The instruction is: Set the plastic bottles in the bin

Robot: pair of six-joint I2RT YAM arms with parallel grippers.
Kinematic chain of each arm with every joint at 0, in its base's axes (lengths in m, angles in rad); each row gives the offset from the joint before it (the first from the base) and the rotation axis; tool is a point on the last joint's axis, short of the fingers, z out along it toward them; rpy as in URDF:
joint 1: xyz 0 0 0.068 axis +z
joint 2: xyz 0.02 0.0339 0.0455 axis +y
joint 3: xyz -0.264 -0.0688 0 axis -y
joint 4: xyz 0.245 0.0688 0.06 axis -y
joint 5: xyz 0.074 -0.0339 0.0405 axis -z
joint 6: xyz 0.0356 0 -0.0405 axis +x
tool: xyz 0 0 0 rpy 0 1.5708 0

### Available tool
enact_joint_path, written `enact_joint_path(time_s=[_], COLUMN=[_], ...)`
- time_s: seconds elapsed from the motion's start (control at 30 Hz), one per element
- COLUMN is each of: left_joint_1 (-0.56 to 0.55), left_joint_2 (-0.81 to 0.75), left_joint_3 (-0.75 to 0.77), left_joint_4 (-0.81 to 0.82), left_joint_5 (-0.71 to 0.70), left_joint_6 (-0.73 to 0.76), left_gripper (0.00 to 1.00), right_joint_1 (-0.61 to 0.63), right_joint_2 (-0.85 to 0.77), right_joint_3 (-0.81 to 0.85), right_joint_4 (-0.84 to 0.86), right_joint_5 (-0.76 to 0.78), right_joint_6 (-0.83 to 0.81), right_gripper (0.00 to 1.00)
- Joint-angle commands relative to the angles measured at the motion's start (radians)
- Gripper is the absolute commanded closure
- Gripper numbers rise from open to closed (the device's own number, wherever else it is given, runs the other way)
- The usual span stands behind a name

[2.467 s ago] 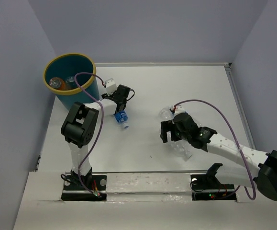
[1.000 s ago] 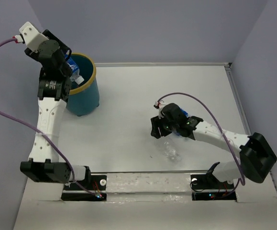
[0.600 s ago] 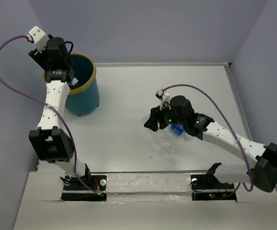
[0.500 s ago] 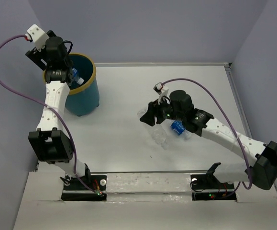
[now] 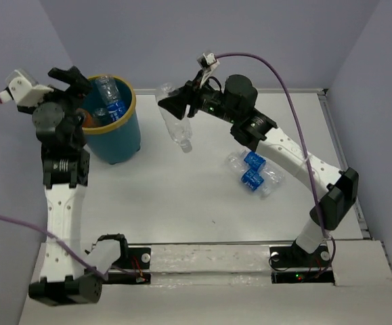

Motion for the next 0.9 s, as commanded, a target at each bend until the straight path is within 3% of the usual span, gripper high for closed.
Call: enact_joint_path(time_s=[0.0, 0.13, 0.27, 0.3, 0.4, 0.53, 0.67, 0.87], left_joint_1=[-0.001, -0.002, -0.102, -0.135, -0.201, -0.275, -0.314, -0.337], left_joint_2=[-0.259, -0.426, -0.536, -0.552, -0.598, -0.633, -0.661, -0.693], left_joint_3=[-0.271, -0.460, -0.594, -0.634, -0.674, -0.715, -0.781, -0.840], left_joint_4=[-0.040, -0.147, -0.270, -0.305, -0.373, -0.420, -0.437, -0.418], left_joint_5=[0.193, 0.241, 0.222, 0.221, 0.209, 0.238, 0.276, 0.313], left_joint_6=[-0.093, -0.087, -0.112, -0.122, -0.165, -0.237, -0.299, -0.354], left_gripper=[0.01, 0.03, 0.05, 0.06, 0.07, 0.08, 0.09, 0.09], right_joint_1=[0.010, 0.010, 0.010, 0.019, 0.019, 0.028, 0.050, 0.070], right_joint_2=[0.133, 0.299, 0.530, 0.586, 0.753, 0.784, 0.906, 0.960], right_joint_3=[0.231, 0.445, 0.743, 0.894, 1.045, 0.971, 1.091, 1.072], right_joint_4=[0.221, 0.301, 0.364, 0.378, 0.473, 0.602, 0.627, 0.659], right_joint_5=[-0.011, 0.006, 0.044, 0.066, 0.151, 0.248, 0.297, 0.377], right_joint_6=[0.063, 0.094, 0.126, 0.140, 0.158, 0.155, 0.190, 0.218], right_gripper=[0.58, 0.58, 0.59, 0.60, 0.64, 0.66, 0.66, 0.64])
